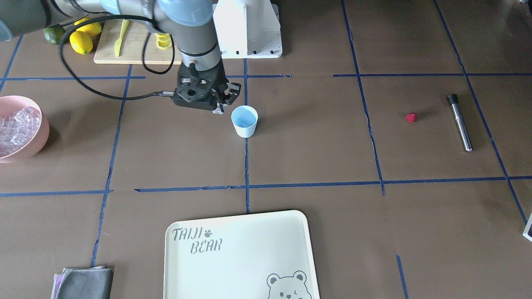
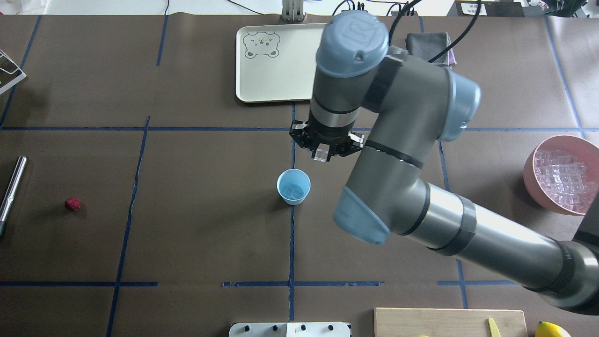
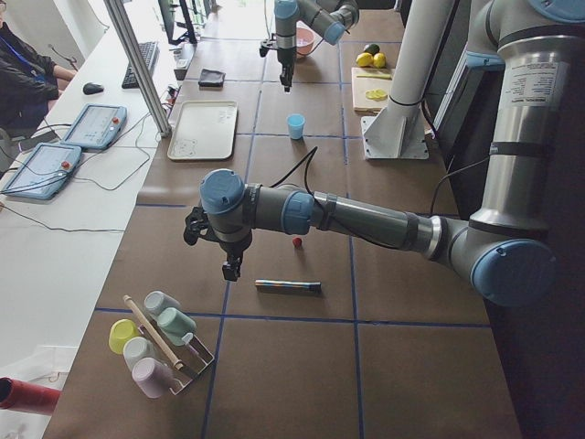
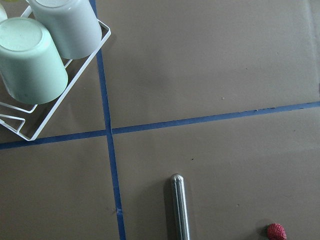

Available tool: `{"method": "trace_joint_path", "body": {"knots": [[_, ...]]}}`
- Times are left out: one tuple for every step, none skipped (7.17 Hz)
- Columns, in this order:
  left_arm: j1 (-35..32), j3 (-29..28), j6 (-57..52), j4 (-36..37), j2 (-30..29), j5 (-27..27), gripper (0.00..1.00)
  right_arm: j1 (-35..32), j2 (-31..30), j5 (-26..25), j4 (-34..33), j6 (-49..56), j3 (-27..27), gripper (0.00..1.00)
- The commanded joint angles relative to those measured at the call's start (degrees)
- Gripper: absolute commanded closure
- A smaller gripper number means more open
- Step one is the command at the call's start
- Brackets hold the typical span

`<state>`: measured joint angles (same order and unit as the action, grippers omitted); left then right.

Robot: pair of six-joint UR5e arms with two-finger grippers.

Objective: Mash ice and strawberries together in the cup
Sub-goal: 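Carry the ice cube over the cup and lower it in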

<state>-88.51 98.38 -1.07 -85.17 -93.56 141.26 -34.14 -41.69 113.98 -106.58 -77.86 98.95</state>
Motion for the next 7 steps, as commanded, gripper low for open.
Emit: {"method": "trace_joint_path", "body": {"knots": [[0.00, -0.12, 0.45, 0.00, -0.13, -0.11, 0.00, 4.86, 3.11, -3.58, 1.02, -2.64, -4.90, 1.00], [0.00, -0.12, 1.15, -0.08, -0.31, -0.11, 0.00, 5.57, 2.93, -3.94, 1.02, -2.65, -5.26, 1.00], [0.09, -0.21, 0.98, -0.08, -0.31, -0.20, 0.00, 5.75, 2.85, -4.03, 1.02, -2.65, -5.35, 1.00], [0.09, -0.30, 0.98, -0.08, -0.31, -0.28, 0.00, 5.75, 3.28, -4.55, 1.11, -2.65, -6.22, 1.00], [0.01, -0.47, 0.98, -0.17, -0.31, -0.37, 0.00, 5.75, 3.28, -4.65, 1.11, -2.56, -6.31, 1.00], [0.09, -0.47, 0.98, -0.17, -0.31, -0.37, 0.00, 5.75, 3.28, -4.65, 1.20, -2.47, -6.58, 0.96], [0.09, -0.56, 0.98, -0.17, -0.31, -0.37, 0.00, 5.75, 2.94, -4.65, 2.68, -2.64, -6.67, 0.82]]}}
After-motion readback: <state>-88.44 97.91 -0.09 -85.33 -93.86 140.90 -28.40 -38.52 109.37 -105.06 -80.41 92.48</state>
